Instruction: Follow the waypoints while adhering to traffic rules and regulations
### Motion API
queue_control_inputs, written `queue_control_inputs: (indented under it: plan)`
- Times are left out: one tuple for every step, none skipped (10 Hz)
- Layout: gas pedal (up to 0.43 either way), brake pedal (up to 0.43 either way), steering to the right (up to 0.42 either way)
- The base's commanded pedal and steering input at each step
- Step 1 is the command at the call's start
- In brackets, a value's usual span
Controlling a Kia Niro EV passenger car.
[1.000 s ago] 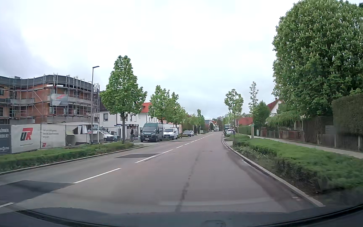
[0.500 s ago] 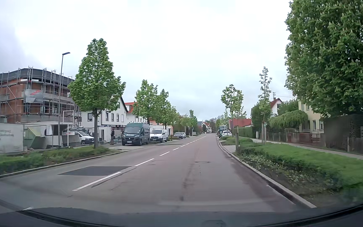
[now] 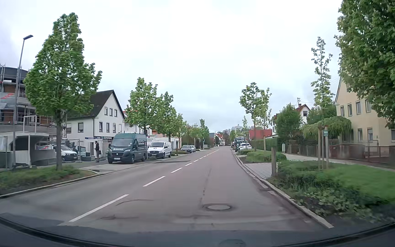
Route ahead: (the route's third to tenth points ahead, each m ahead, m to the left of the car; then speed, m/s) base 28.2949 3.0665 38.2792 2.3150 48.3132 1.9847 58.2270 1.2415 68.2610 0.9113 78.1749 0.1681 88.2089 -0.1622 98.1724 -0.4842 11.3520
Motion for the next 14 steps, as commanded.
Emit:
queue_control_inputs:
  plan:
    - [0.248,0.0,0.014]
    - [0.248,0.0,0.014]
    - [0.248,0.0,0.014]
    - [0.248,0.0,0.013]
    - [0.248,0.0,0.011]
    - [0.248,0.0,0.009]
    - [0.24,0.0,0.008]
    - [0.24,0.0,0.008]
    - [0.24,0.0,0.008]
    - [0.24,0.0,0.008]
    - [0.24,0.0,0.008]
    - [0.228,0.0,0.008]
    - [0.22,0.0,0.008]
    - [0.22,0.0,0.008]
